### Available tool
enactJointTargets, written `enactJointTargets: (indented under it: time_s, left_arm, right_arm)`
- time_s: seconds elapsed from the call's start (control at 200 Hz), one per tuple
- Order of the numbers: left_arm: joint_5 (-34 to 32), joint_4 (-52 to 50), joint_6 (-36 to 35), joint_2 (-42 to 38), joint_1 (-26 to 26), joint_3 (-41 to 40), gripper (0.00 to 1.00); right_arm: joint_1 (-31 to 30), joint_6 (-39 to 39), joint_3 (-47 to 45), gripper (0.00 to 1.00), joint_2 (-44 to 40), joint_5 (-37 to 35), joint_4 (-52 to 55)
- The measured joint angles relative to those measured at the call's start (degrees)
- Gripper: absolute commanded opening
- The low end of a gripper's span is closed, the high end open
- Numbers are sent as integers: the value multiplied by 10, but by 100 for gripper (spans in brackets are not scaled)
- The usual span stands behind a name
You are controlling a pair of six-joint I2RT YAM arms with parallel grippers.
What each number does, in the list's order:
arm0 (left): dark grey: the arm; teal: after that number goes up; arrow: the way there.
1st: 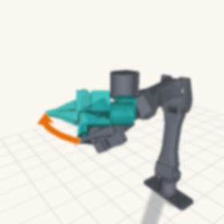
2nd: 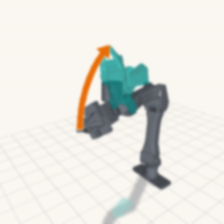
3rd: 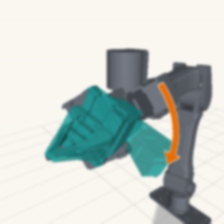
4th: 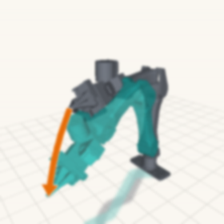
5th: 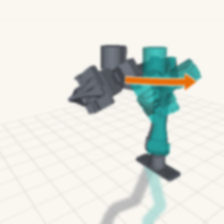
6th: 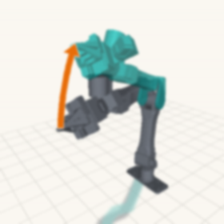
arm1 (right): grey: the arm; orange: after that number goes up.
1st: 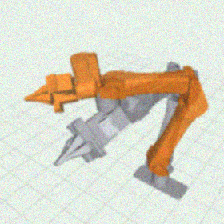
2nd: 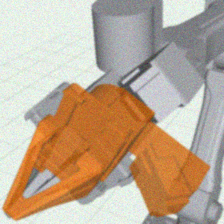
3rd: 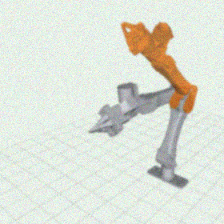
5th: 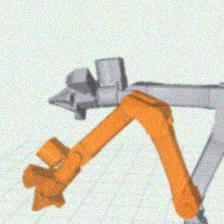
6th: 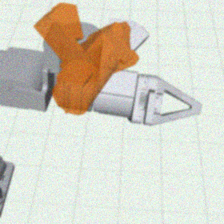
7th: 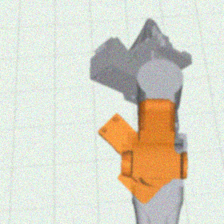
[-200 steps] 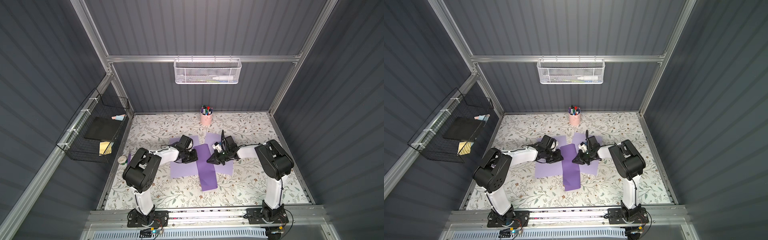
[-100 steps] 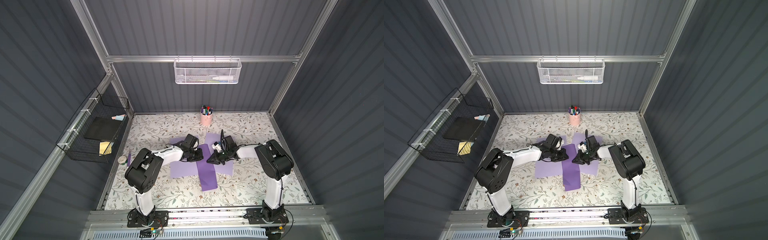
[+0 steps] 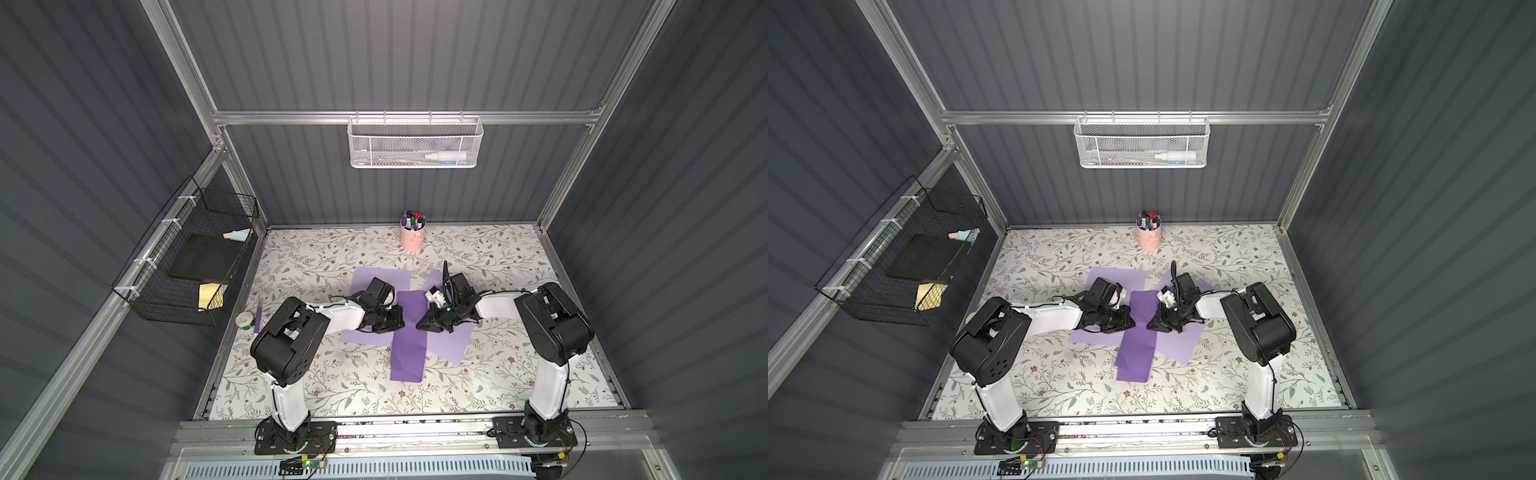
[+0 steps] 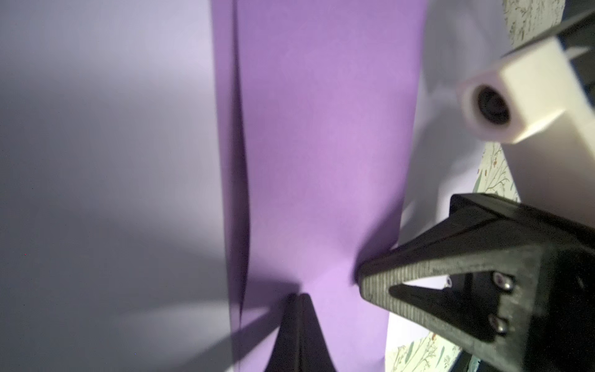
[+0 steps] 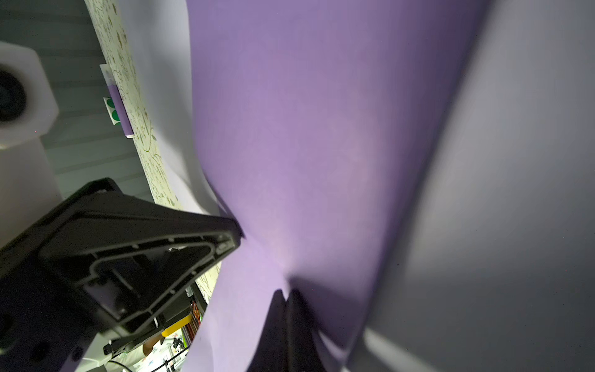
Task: Fold the rectangular paper in half along the long edge
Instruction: Fold the paper.
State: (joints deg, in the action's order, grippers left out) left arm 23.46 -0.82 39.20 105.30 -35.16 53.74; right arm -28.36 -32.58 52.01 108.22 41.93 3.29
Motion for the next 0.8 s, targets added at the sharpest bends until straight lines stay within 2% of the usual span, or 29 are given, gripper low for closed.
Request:
enactJointTargets:
  time_s: [0.21,0.31,0.385,0.45,0.59,0.735,0.8]
  left_arm:
    - [11,44,9,0,0,-19,0]
    - [13,50,10,0,1,-21,0]
    - [14,53,10,2,1,-21,0]
    - [16,54,10,3,1,-21,0]
    - [16,55,10,3,1,-21,0]
    - [16,55,10,3,1,-21,0]
    - [17,55,10,3,1,-21,0]
  right_arm:
    - [58,5,-79,0,-64,4,17]
    - [70,4,-89,0,-92,-12,49]
    - [44,-1,-82,0,-109,-34,78]
    - [-3,-7,-62,0,-115,-49,97]
    - [-92,-35,-26,0,-108,-57,81]
    - [-96,-64,-44,0,-66,-57,45]
    - [-85,-73,-59,0,-63,-34,23]
